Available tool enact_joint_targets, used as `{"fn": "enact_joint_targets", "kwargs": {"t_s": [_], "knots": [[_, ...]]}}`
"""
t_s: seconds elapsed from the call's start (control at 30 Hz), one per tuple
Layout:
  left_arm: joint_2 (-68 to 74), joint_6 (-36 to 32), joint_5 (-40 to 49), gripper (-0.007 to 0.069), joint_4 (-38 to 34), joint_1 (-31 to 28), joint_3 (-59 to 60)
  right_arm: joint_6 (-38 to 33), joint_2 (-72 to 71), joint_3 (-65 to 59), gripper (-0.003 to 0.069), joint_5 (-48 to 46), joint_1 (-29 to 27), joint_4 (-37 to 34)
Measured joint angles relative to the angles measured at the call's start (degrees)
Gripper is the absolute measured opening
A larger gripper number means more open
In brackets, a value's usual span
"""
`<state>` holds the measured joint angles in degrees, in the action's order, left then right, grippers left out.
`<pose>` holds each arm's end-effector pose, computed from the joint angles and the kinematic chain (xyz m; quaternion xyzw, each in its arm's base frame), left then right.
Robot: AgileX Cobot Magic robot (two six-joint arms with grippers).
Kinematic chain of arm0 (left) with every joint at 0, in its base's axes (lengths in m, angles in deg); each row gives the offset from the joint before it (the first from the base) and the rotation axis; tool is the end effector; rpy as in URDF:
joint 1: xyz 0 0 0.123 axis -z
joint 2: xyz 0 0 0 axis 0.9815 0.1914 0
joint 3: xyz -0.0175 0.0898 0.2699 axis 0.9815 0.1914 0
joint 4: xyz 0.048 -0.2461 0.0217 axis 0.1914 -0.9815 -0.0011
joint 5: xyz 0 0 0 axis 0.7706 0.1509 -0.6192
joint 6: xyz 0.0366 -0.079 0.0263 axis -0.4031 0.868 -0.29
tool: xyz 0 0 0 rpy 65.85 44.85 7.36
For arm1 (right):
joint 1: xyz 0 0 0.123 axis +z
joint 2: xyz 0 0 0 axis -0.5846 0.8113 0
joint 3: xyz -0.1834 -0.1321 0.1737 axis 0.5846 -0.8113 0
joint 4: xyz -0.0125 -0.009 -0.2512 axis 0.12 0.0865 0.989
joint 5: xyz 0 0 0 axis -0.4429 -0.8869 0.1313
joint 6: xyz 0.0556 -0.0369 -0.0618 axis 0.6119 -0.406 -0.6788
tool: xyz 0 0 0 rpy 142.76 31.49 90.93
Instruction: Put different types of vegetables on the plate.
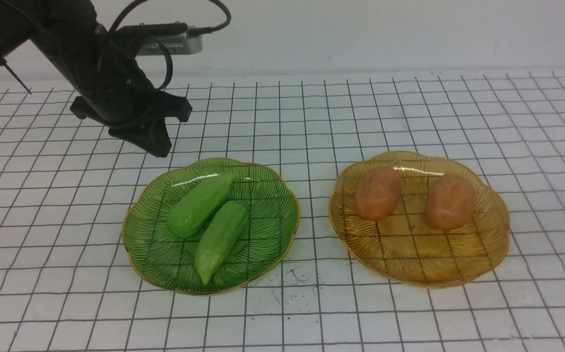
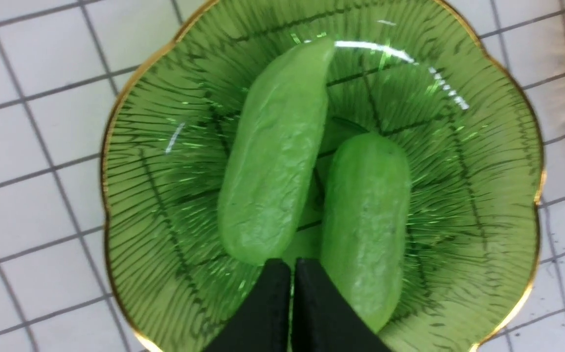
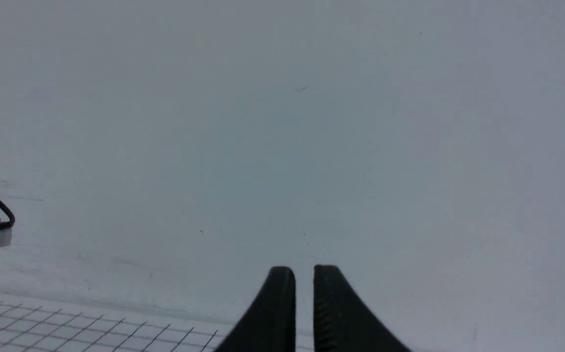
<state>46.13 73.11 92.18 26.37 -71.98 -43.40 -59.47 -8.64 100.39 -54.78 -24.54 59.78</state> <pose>0.4037 -0.0672 0.3005 0.1232 0.9764 -0.0980 0.1476 0.0817 0.0166 0.3383 -0.0765 0.6617 0.0629 0.7432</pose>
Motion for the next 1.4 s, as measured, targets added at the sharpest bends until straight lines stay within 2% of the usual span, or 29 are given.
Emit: {"fn": "enact_joint_targets", "kwargs": {"t_s": [0.17, 0.37, 0.43, 0.87, 1.0, 1.17, 1.2, 1.3, 1.4], "knots": [[0.00, 0.00, 0.00, -0.0008, 3.41, 0.00, 0.00, -0.04, -7.44, -9.90, 0.0052, -2.82, -1.71, 0.00], [-1.07, 0.75, 0.00, -0.0008, 6.04, 0.00, 0.30, -0.04, -18.64, -24.12, 0.0052, -12.22, -9.85, 0.00], [-4.03, 1.09, -0.05, -0.0008, 5.76, 0.00, 2.24, -0.04, -20.71, -27.01, 0.0052, -14.94, -10.99, 0.00], [-46.64, 4.59, 0.30, -0.0008, 10.33, 0.00, 28.52, -0.04, -21.55, -28.04, 0.0052, -16.80, -11.33, 0.00], [-68.83, 7.69, 0.55, -0.0008, 10.17, 0.00, 40.14, -0.04, -21.55, -28.04, 0.0052, -16.80, -11.33, 0.00], [-96.73, 12.83, -7.92, -0.0008, 8.59, 0.00, 54.20, -0.04, -21.55, -28.04, 0.0052, -16.80, -11.33, 0.00], [-98.02, 13.17, -9.28, -0.0008, 8.40, 0.00, 54.89, -0.04, -21.55, -28.04, 0.0052, -16.80, -11.33, 0.00], [-110.41, 19.69, -17.19, -0.0008, 7.79, 0.18, 64.52, -0.04, -21.55, -28.04, 0.0052, -17.00, -11.39, -0.06], [-109.69, 22.72, -18.61, -0.0008, 5.99, 0.38, 69.68, -0.04, -21.60, -28.04, 0.0052, -17.19, -11.39, -0.34]]}}
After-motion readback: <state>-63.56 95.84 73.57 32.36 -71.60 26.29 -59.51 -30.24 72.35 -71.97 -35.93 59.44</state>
